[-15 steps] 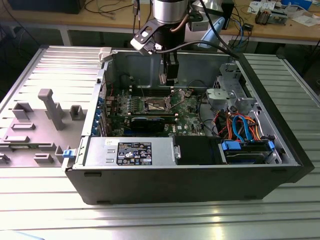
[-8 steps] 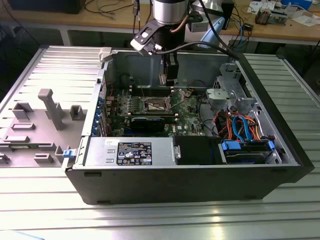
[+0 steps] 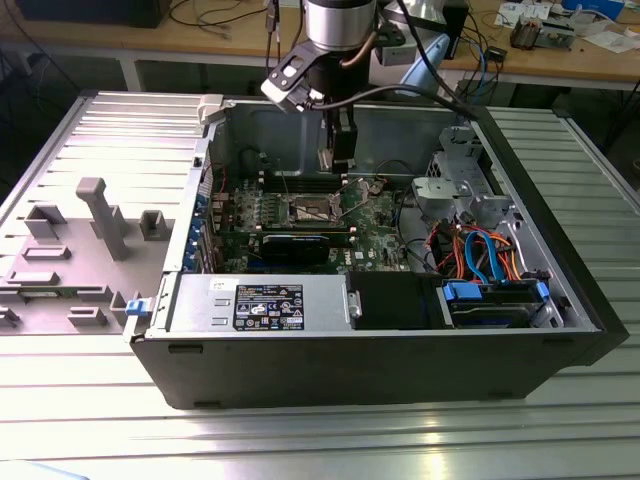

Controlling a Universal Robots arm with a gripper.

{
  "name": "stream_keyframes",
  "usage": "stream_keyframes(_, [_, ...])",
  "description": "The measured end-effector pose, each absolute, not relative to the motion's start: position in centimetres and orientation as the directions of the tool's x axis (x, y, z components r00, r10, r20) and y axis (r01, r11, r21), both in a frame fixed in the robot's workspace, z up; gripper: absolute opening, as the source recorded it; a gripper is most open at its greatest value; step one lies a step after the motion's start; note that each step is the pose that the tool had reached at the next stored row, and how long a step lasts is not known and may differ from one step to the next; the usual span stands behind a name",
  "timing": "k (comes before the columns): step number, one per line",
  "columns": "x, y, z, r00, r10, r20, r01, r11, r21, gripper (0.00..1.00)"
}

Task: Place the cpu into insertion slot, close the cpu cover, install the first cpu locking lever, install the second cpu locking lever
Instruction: 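Place the cpu into insertion slot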

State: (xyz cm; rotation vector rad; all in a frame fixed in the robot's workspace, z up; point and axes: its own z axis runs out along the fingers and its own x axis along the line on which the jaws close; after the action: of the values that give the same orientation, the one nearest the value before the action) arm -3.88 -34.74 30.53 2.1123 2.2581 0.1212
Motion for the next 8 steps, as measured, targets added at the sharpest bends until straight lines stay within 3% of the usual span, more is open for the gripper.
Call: stream_keyframes(8, [-3.88, -34.74, 30.36, -0.068, 0.998, 0.019, 0.994, 0.066, 0.089, 0.55])
